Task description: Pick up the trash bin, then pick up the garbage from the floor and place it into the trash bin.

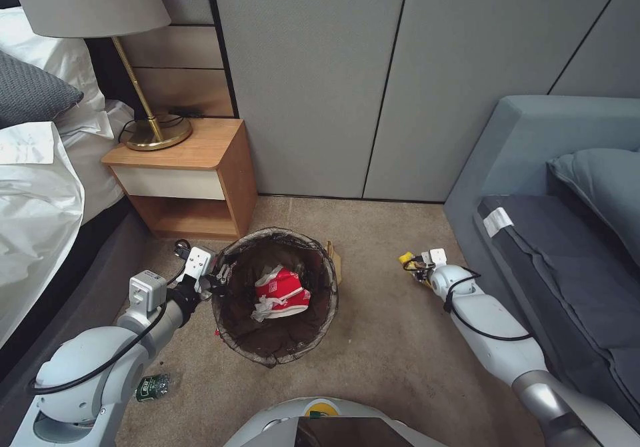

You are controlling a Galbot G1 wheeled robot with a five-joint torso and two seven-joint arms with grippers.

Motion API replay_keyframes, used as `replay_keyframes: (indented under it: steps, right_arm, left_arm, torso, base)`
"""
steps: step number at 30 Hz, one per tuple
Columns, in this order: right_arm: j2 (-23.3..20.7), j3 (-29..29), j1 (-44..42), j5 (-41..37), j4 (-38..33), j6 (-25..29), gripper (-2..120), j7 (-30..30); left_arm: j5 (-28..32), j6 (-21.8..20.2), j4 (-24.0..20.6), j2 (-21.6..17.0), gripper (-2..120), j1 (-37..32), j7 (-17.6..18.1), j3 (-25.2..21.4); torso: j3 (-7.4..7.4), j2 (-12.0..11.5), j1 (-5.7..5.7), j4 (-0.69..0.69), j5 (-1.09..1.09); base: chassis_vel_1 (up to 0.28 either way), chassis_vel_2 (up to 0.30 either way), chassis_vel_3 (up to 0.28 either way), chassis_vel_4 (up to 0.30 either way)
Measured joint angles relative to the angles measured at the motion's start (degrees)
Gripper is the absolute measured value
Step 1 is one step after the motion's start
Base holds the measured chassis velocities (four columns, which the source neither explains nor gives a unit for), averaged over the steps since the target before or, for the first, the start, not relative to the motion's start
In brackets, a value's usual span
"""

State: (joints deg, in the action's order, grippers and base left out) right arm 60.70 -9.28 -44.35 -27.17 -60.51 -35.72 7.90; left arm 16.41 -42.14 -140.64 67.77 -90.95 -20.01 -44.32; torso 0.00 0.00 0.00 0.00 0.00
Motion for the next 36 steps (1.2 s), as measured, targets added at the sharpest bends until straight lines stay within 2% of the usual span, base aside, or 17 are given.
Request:
replay_keyframes:
  steps: [3,4,6,9,12,33,36]
  right_arm:
    - [0.33,0.16,0.30,0.12,0.59,0.14,71,0.03]
    - [0.62,0.22,0.63,0.43,1.33,0.34,78,0.03]
    - [0.76,0.25,0.81,0.52,1.74,0.39,80,0.01]
    - [1.31,0.59,1.82,1.25,3.63,1.04,95,-0.42]
    - [2.04,0.67,2.54,1.81,4.93,1.40,100,-0.62]
    - [6.87,0.65,6.11,6.83,14.72,4.26,100,-3.15]
    - [6.91,0.38,6.12,6.98,15.40,4.61,96,-3.51]
  left_arm:
    - [0.01,0.00,0.06,-0.01,0,0.00,-0.01,-0.02]
    - [0.01,0.00,0.08,0.04,0,0.00,0.00,0.02]
    - [0.01,0.00,0.08,0.06,0,0.00,0.00,0.08]
    - [-0.03,0.00,0.18,0.09,0,0.04,0.00,0.21]
    - [-0.06,0.00,0.23,0.09,0,0.04,0.00,0.21]
    - [0.25,0.00,0.32,-0.19,0,0.21,-0.07,-0.30]
    - [0.29,0.00,0.33,-0.19,0,0.23,-0.08,-0.33]
  torso:
    - [0.00,0.00,0.00,0.00,0.00]
    - [0.00,0.00,0.00,-0.01,0.00]
    - [0.00,0.00,0.00,0.00,0.00]
    - [0.00,0.00,0.00,-0.01,0.00]
    - [0.00,0.00,0.00,-0.01,0.00]
    - [0.00,0.00,0.00,-0.01,0.00]
    - [0.00,0.00,0.00,-0.01,0.00]
  base:
    - [0.000,0.000,0.000,0.000]
    - [0.000,0.000,0.000,0.000]
    - [0.000,0.000,0.000,0.000]
    - [0.000,0.000,0.000,0.000]
    - [0.000,0.000,0.000,0.000]
    - [0.000,0.000,0.000,0.000]
    - [0.000,0.000,0.000,0.000]
